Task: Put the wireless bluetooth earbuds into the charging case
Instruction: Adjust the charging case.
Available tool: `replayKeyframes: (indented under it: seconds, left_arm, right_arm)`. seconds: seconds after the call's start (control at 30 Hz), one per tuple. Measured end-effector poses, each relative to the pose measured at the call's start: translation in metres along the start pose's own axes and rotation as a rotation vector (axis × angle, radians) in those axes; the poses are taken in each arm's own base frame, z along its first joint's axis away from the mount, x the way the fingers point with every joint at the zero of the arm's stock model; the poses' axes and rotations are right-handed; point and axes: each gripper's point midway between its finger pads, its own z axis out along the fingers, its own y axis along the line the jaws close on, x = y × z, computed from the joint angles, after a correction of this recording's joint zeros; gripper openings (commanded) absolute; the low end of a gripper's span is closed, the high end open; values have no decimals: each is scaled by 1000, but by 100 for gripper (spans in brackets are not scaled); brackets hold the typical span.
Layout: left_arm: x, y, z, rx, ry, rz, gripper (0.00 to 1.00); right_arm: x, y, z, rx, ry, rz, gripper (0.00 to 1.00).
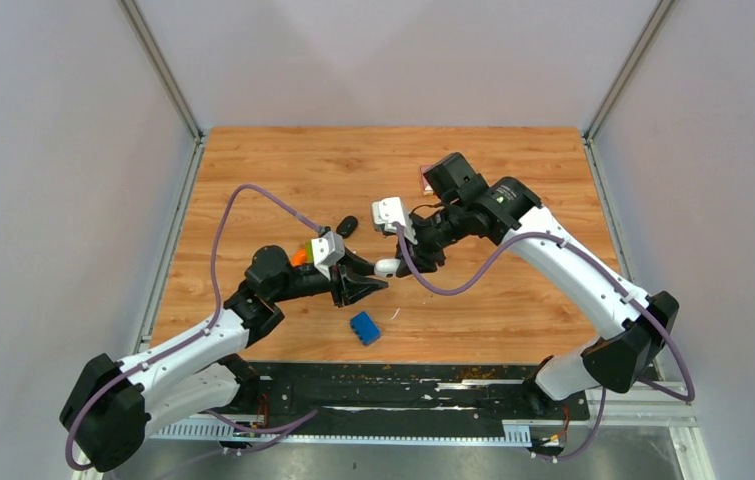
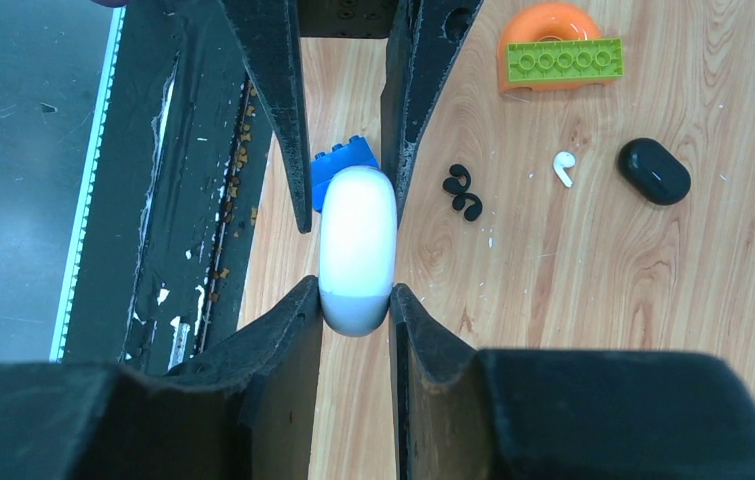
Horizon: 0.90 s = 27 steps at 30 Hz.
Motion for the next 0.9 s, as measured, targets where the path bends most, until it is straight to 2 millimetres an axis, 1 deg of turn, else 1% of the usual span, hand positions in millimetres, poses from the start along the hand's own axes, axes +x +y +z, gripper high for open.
replayKeyframes:
  seconds: [0.3, 0.53, 0.67, 0.73, 0.77, 0.8, 0.9]
  left_arm:
    - [5, 0, 0, 2, 8, -5, 44]
    - [5, 0, 0, 2, 7, 0, 42]
    - [5, 1, 0, -2, 7, 1, 38]
    - [6, 2, 0, -4, 8, 1, 32]
    - [6, 2, 0, -4, 10, 0, 31]
    - [7, 2, 0, -4, 11, 2, 32]
    - [8, 3, 0, -6, 15, 2, 38]
  right_arm:
    - [3, 2, 6, -18, 18, 5, 4]
    - [5, 3, 10, -24, 28, 25, 5]
    - [6, 3, 12, -30, 32, 41, 5]
    - [6, 3, 12, -30, 32, 47, 6]
    - [6, 3, 12, -29, 33, 49, 6]
    - [7, 3, 13, -30, 34, 52, 6]
    - [8, 3, 15, -34, 38, 68, 6]
